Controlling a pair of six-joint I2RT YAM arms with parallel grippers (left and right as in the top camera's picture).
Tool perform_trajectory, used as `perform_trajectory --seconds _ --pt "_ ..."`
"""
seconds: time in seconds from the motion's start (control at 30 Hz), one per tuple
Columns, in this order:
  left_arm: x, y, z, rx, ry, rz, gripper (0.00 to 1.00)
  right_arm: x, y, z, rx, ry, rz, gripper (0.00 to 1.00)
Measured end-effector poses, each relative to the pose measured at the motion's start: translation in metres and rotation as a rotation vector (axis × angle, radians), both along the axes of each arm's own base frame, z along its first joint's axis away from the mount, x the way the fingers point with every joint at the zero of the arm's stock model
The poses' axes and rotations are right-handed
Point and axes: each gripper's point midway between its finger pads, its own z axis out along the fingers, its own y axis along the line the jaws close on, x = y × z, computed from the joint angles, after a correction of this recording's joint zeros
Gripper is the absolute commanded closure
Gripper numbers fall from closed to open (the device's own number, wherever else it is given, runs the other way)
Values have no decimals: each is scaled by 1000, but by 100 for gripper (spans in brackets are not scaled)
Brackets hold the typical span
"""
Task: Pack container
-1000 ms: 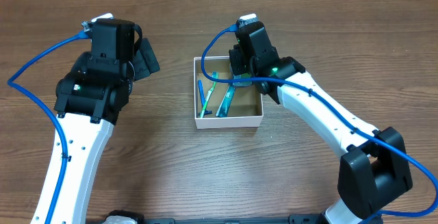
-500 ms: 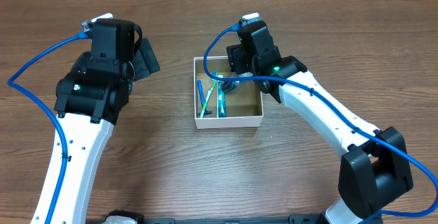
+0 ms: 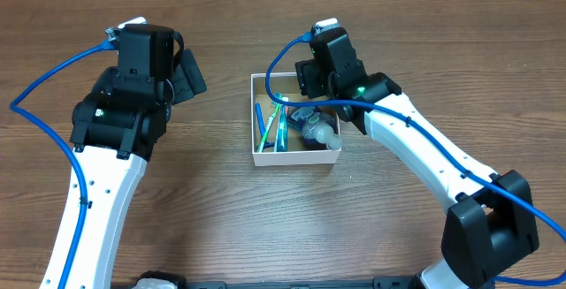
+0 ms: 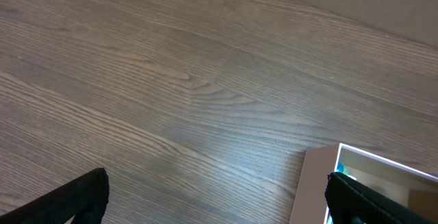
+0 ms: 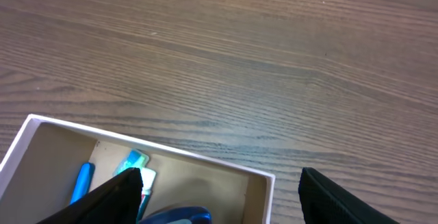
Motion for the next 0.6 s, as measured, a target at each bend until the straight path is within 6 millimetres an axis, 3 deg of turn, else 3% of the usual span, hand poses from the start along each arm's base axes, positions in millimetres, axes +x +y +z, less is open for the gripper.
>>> perform_trajectory --seconds 0.2,0.37,0.47,0.6 --pt "0 0 0 0 0 0 0 -9 -5 -9 -27 48 0 28" --pt "0 0 0 0 0 0 0 -30 -17 -13 -65 128 -7 30" --pt "0 0 0 0 0 0 0 -52 -29 10 -46 148 -38 29" --pt "0 0 0 0 0 0 0 -89 -47 59 13 121 -64 29"
